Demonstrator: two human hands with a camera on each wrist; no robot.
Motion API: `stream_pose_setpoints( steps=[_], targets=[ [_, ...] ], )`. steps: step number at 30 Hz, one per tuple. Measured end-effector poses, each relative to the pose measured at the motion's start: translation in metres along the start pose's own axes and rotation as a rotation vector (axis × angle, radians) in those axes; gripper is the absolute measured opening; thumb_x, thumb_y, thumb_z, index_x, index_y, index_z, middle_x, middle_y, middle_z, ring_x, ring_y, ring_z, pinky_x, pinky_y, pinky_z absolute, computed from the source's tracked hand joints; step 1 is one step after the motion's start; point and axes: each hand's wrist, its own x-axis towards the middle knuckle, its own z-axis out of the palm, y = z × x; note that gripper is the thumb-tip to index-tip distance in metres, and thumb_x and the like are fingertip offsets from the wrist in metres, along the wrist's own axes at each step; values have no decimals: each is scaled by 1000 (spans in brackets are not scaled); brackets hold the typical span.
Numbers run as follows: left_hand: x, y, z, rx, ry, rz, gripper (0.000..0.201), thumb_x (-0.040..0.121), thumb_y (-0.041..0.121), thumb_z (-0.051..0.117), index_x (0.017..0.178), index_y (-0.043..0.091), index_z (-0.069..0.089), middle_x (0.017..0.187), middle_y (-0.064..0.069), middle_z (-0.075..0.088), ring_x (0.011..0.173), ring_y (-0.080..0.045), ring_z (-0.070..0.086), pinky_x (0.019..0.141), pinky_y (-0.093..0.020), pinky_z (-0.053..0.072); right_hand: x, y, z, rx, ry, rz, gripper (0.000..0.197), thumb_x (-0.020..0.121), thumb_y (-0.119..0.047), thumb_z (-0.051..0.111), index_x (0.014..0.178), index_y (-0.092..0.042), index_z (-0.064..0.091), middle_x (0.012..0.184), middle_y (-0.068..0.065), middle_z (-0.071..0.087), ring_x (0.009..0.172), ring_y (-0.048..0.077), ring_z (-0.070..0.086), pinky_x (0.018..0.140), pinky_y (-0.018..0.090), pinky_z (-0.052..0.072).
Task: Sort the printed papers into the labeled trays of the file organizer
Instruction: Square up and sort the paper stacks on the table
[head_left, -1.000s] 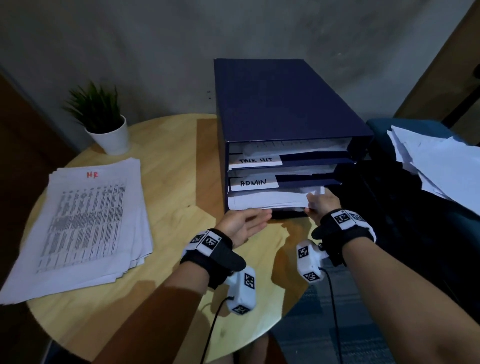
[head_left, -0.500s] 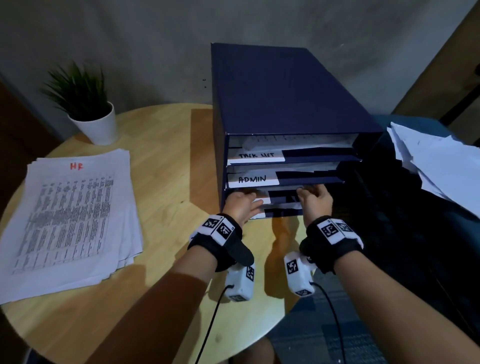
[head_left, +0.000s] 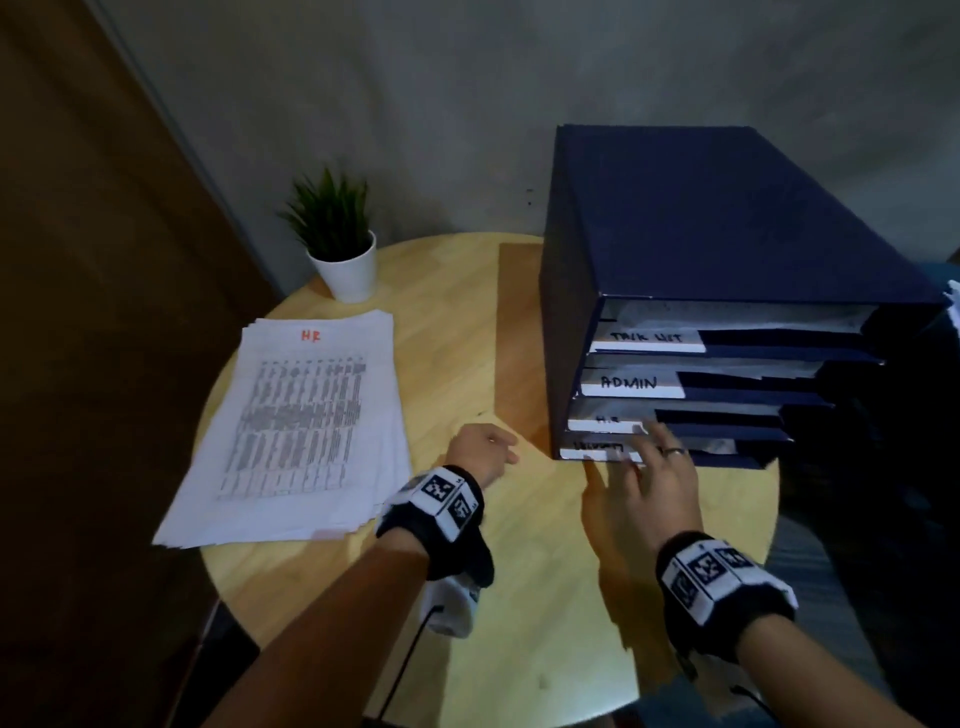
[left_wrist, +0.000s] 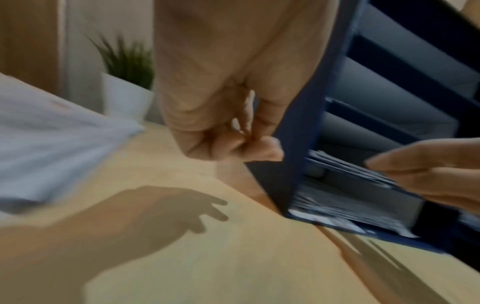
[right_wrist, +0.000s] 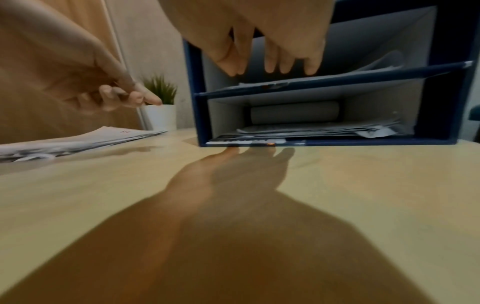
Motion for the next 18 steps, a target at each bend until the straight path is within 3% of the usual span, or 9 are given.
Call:
stream_pose_setpoints(
  steps=[2, 3, 5, 7, 9, 12, 14, 18],
  targets=[
    [6, -10, -26, 73, 137, 4, 31, 95, 3, 39, 80, 13, 65, 99, -18, 69, 80, -28, 62, 71, -33, 55, -8, -13, 10, 3, 16, -37, 31, 92, -10, 50, 121, -13, 61, 143, 7, 40, 136, 25, 32, 115, 36, 23],
    [7, -14, -39, 148, 196, 1, 29, 94, 5, 40, 85, 14, 66, 106, -19, 68, 90, -34, 64, 80, -39, 56, -12, -19, 17, 1, 20, -70, 29, 91, -8, 51, 116, -13, 64, 138, 8, 45, 131, 27, 37, 111, 36, 26],
    [6, -23, -63, 424, 273, -40, 28, 94, 10, 41, 111, 14, 63, 122, -16, 58, 110, -37, 58, 90, -44, 53, -17, -33, 30, 13, -14, -138, 25, 90, -8, 52, 109, -13, 67, 126, 7, 52, 122, 26, 45, 105, 34, 33],
    [3, -36, -84, 725, 272, -94, 34, 95, 17, 44, 128, 13, 50, 137, -15, 41, 125, -34, 44, 100, -44, 45, -22, -50, 42, 30, -153, -208, 24, 91, -9, 49, 107, -14, 67, 122, 4, 52, 117, 22, 50, 102, 29, 37],
    [-1, -51, -99, 869, 242, -172, 40, 94, 23, 47, 131, 9, 43, 141, -15, 34, 129, -34, 38, 104, -43, 40, -27, -65, 53, 17, -351, -251, 28, 93, -12, 46, 113, -15, 64, 127, 3, 49, 119, 20, 51, 104, 27, 37],
    [-4, -74, -112, 867, 194, -279, 45, 92, 21, 51, 133, 6, 39, 142, -15, 34, 128, -34, 41, 103, -41, 42, -36, -78, 72, -74, -555, -258, 34, 96, -18, 41, 127, -19, 55, 142, 5, 38, 131, 20, 42, 111, 29, 32],
    [-4, -85, -117, 831, 182, -278, 48, 91, 23, 52, 132, 4, 38, 140, -16, 36, 124, -33, 46, 102, -41, 44, -44, -81, 83, -192, -627, -260, 38, 96, -20, 40, 132, -18, 50, 146, 6, 32, 136, 22, 33, 113, 33, 32],
    [-1, -92, -118, 864, 180, -263, 73, 86, 47, 57, 138, 2, 32, 140, -17, 35, 128, -34, 42, 105, -41, 41, -47, -85, 93, -416, -671, -325, 43, 91, -18, 43, 134, -17, 42, 148, 13, 23, 139, 31, 22, 111, 40, 34]
  ],
)
